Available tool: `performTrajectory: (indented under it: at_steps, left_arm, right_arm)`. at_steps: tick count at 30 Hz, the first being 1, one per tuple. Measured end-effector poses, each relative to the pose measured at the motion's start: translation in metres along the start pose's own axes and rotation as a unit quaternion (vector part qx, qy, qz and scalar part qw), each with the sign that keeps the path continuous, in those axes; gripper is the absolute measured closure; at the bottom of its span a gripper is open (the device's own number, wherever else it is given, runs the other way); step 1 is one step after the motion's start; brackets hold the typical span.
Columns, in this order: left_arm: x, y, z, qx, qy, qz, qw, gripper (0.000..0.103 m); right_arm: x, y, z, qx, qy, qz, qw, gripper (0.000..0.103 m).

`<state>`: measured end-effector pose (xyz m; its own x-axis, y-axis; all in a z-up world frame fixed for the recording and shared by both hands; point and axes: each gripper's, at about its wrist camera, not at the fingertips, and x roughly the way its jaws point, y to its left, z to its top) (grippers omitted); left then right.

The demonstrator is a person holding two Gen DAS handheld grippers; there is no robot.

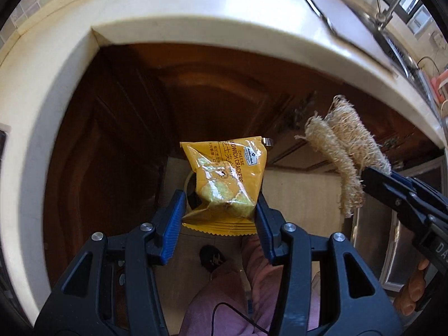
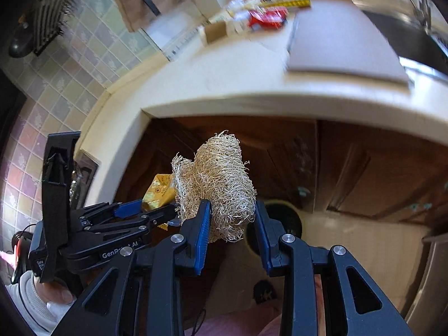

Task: Collect trash
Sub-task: 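Carry the yellow bag and fibre scrubber down over the trash bin, then open both grippers to drop the bag and scrubber into the bin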

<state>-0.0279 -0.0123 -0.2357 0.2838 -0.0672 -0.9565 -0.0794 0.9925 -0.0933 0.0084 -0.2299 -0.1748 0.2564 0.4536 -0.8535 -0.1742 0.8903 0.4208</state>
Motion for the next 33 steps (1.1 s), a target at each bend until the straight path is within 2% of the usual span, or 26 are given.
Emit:
performTrajectory:
  at_steps: [4,10,16,20,23,25,28,33]
  left_arm:
    - [0.041,-0.005,-0.014,0.009,0.013,0.012,0.9998,0.058]
    - [0.121,-0.002,-0.018,-0.006,0.046,0.025,0.9986,0.058]
    - [0.210,0.014,-0.028,-0.023,0.089,0.023,0.9955,0.058]
    - [0.254,0.021,-0.036,-0.023,0.120,0.016,0.9924,0.057]
    - [0.278,0.022,-0.039,-0.008,0.137,0.026,0.9902,0.044]
    - [0.291,0.023,-0.041,-0.002,0.149,0.032,0.9883,0.029]
    - [0.301,0.022,-0.042,-0.002,0.161,0.035,0.9864,0.023]
    - [0.299,0.030,-0.042,-0.015,0.158,0.028,0.9869,0.022]
  right_arm:
    - [0.042,-0.027,-0.024,0.034,0.036,-0.008,0.999,0.073]
    - [0.121,-0.068,-0.055,0.059,0.084,-0.035,0.994,0.073]
    - [0.209,-0.102,-0.069,0.061,0.123,-0.058,0.989,0.073]
    - [0.262,-0.113,-0.067,0.050,0.143,-0.065,0.986,0.072]
    - [0.295,-0.120,-0.065,0.047,0.157,-0.070,0.984,0.070]
    - [0.313,-0.124,-0.062,0.056,0.170,-0.068,0.981,0.067]
    - [0.330,-0.131,-0.059,0.071,0.177,-0.058,0.980,0.062]
    - [0.339,-0.131,-0.058,0.069,0.187,-0.056,0.978,0.052]
